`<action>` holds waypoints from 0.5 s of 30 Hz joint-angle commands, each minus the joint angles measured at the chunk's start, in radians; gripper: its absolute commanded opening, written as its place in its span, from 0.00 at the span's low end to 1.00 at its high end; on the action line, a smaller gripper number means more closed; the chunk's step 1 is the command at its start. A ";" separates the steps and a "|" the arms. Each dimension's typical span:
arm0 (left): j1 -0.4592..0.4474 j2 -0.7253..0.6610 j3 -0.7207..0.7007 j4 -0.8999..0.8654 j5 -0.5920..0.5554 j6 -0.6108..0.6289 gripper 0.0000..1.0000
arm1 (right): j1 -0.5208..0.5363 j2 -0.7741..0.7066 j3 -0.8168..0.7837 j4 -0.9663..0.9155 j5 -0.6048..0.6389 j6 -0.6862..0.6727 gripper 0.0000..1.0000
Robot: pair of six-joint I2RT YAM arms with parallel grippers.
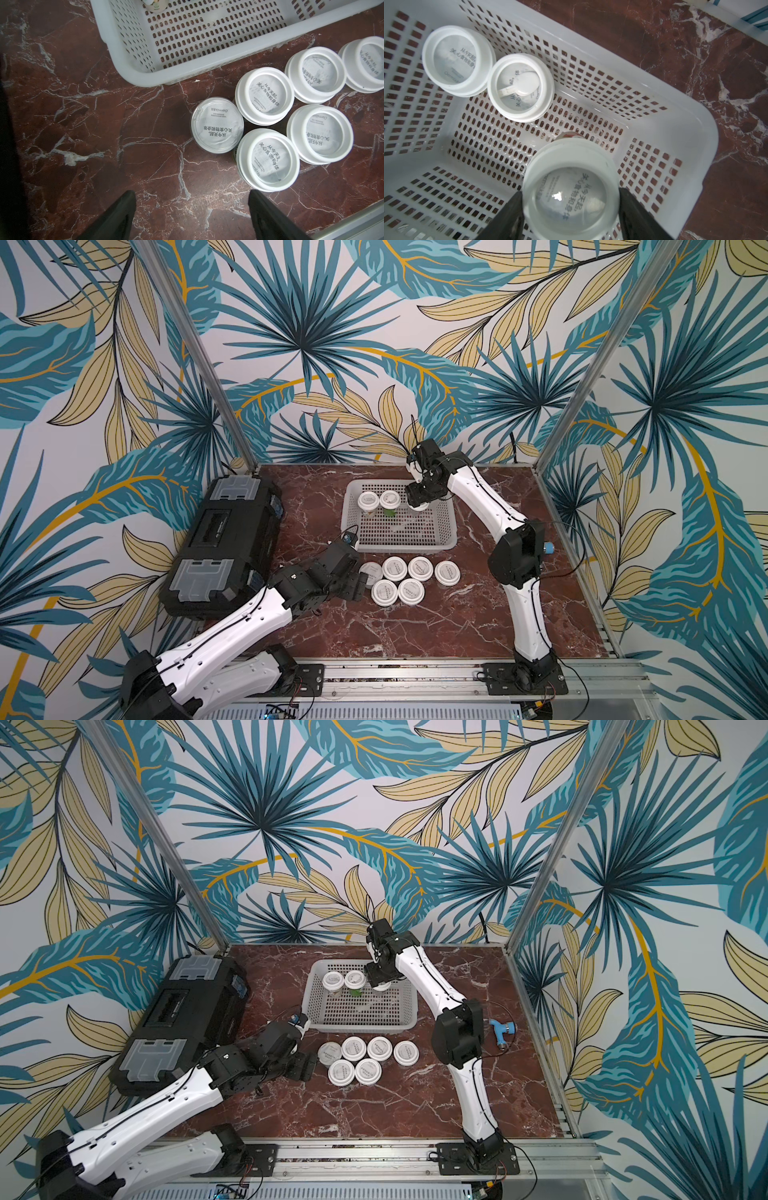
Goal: Put the yogurt in the basket
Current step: Place the yogurt in the basket.
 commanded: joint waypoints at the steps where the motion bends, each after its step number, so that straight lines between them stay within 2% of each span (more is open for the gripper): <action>1: -0.003 0.013 0.021 -0.006 -0.008 0.013 0.89 | -0.012 0.046 0.051 -0.021 -0.008 -0.020 0.70; 8: -0.003 0.046 0.057 -0.008 -0.011 0.022 0.89 | -0.030 0.122 0.148 -0.019 -0.018 -0.015 0.70; 15: -0.003 0.072 0.084 -0.004 -0.010 0.032 0.89 | -0.035 0.166 0.166 0.007 -0.028 0.000 0.70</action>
